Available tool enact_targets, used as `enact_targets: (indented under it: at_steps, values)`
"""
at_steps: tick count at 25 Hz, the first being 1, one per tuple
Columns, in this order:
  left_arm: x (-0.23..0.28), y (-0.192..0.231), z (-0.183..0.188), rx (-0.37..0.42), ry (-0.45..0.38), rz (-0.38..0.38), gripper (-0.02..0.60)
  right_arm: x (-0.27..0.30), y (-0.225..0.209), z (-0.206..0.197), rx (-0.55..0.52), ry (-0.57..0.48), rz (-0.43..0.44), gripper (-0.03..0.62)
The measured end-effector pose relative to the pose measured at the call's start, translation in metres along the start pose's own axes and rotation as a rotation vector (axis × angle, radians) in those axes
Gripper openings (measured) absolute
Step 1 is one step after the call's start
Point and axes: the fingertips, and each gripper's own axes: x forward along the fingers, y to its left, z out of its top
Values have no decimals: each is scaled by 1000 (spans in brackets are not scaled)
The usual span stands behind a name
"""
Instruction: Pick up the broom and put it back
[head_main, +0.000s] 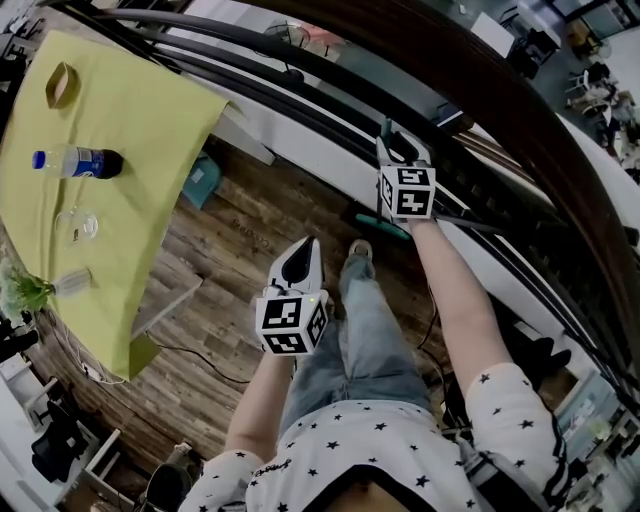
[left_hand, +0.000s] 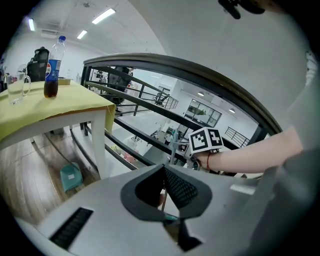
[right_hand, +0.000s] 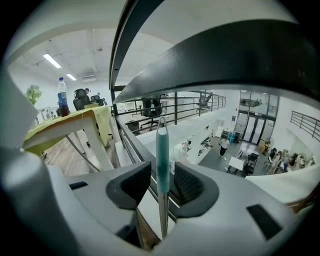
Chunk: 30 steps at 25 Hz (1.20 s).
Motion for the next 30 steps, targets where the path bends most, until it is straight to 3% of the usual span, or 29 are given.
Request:
enact_targets:
  at_steps: [9, 12, 30]
  values:
    - [5, -6, 0, -12, 5, 7, 11, 11, -5, 2, -5, 18, 11, 125]
    - [7, -8, -1, -9, 7, 3, 11, 13, -4, 1, -29, 29, 16, 80]
    - [-10, -16, 7, -5, -7, -15, 11, -27, 9, -7, -39, 12, -1, 75]
